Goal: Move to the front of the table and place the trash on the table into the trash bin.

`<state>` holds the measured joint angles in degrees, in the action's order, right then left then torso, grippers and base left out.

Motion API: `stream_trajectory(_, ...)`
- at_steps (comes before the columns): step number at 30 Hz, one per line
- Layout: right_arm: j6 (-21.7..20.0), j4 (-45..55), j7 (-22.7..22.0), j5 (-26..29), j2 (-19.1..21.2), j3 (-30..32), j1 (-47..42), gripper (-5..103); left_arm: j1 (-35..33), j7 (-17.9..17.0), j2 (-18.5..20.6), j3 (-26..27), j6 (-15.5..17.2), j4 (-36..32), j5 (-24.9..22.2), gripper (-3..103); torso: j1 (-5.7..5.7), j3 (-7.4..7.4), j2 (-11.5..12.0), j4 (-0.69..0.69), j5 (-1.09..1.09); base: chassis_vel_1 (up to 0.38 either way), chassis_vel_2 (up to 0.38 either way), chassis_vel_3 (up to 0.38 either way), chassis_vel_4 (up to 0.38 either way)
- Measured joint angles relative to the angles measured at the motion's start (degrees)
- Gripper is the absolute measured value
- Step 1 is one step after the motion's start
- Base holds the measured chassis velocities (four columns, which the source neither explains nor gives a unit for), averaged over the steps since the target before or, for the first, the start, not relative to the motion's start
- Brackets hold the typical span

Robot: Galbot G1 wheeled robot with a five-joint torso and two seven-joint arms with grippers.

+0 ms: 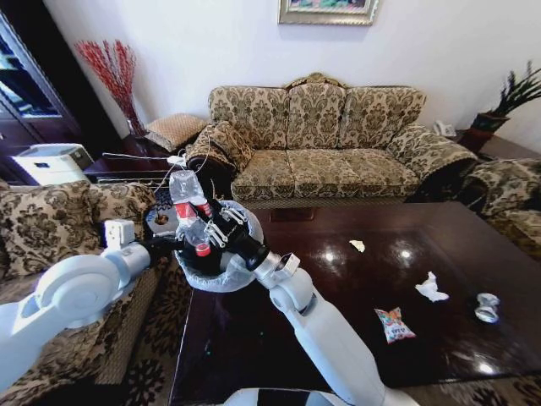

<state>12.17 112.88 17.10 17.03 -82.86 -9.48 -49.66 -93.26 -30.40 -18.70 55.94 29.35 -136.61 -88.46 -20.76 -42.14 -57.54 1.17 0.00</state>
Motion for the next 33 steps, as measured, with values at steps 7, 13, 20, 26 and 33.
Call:
stream_trajectory(7, 0.16, 0.85, -0.67, -1.09, -0.6, 0.63, -0.79, 70, -0.11, -1.47, 1.59, 0.45, 1.07, -0.62, -1.89, 0, 0.0, 0.0, 0.0, 0.0, 0.02, 0.0, 0.0, 0.0, 0.0)
stream_trajectory(13, -0.8, 5.81, -2.19, -0.01, 1.24, 4.58, -4.5, 90, 0.84, -2.73, 2.13, 0.25, 1.26, 1.16, -3.04, 0, 0.0, 0.0, 0.0, 0.0, 0.02, 0.0, 0.0, 0.0, 0.0)
stream_trajectory(20, 0.38, 16.77, -4.36, -2.29, 5.77, 14.91, -22.63, 100, 2.66, -4.68, 2.23, 1.5, 0.95, 9.42, -3.43, 0, 0.0, 0.0, 0.0, -0.02, 0.0, 0.0, 0.0, 0.0, 0.0)
stream_trajectory(26, 2.25, 16.94, -9.46, -5.01, 5.84, 18.68, -31.99, 100, 3.86, -4.63, 2.21, 1.68, -0.52, 12.26, -2.83, 0, 0.01, 0.01, 0.0, 0.0, 0.01, 0.0, 0.0, 0.0, 0.0)
stream_trajectory(33, 2.46, 15.25, -12.44, -5.75, 5.38, 19.53, -36.59, 100, 4.04, -3.86, 0.46, 0.04, -1.03, 12.99, -0.51, 0, 0.0, 0.0, 0.0, 0.0, -0.01, -0.034, -0.048, 0.035, 0.046)
